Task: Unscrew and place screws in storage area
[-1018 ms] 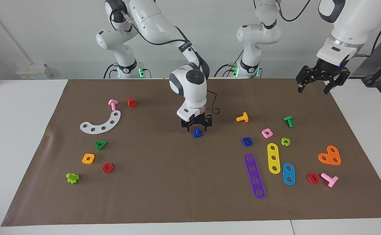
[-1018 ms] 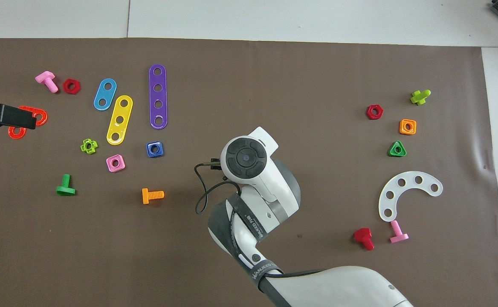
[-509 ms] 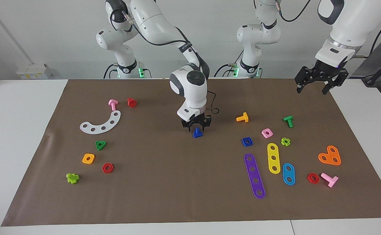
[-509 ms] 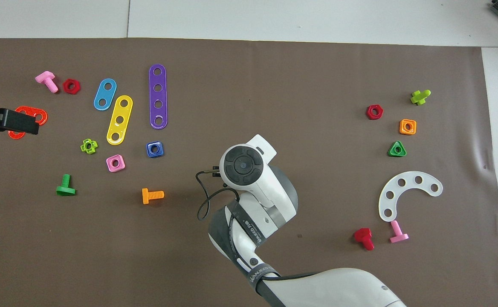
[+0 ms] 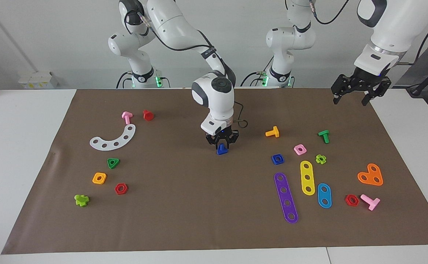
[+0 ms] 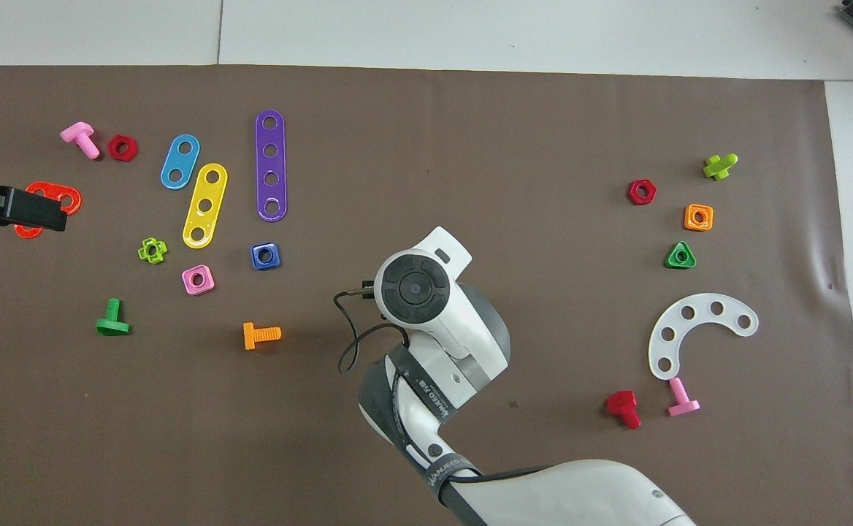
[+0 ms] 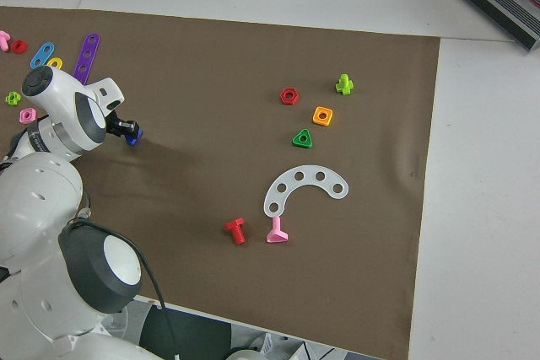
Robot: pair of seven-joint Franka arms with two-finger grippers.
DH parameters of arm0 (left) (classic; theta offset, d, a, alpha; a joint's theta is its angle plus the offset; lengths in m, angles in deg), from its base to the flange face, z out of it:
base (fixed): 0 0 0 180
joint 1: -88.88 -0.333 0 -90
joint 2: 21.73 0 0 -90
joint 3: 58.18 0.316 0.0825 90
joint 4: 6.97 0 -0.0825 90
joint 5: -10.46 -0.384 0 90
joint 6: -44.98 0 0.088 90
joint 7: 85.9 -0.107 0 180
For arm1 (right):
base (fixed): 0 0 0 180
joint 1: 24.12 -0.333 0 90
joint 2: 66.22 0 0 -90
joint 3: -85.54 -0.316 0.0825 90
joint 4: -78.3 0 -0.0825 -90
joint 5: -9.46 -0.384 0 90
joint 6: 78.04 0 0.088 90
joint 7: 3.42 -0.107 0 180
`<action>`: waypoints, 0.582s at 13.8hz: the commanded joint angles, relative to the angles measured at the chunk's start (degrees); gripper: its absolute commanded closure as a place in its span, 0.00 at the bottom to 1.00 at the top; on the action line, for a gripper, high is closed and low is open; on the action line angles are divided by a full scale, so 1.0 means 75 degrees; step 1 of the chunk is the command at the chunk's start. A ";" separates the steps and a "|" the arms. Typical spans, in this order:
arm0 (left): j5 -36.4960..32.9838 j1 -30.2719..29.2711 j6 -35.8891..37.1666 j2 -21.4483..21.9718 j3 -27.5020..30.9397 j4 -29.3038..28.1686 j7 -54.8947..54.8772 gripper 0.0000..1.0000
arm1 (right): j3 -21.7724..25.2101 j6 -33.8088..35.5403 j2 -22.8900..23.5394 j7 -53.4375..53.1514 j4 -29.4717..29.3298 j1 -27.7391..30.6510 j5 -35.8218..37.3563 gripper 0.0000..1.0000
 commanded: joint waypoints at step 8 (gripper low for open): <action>0.0075 -0.0070 0.0033 0.0200 -0.0026 -0.0198 -0.0079 0.00 | 0.0019 -0.0159 -0.0115 -0.0211 0.0212 -0.0087 0.0403 1.00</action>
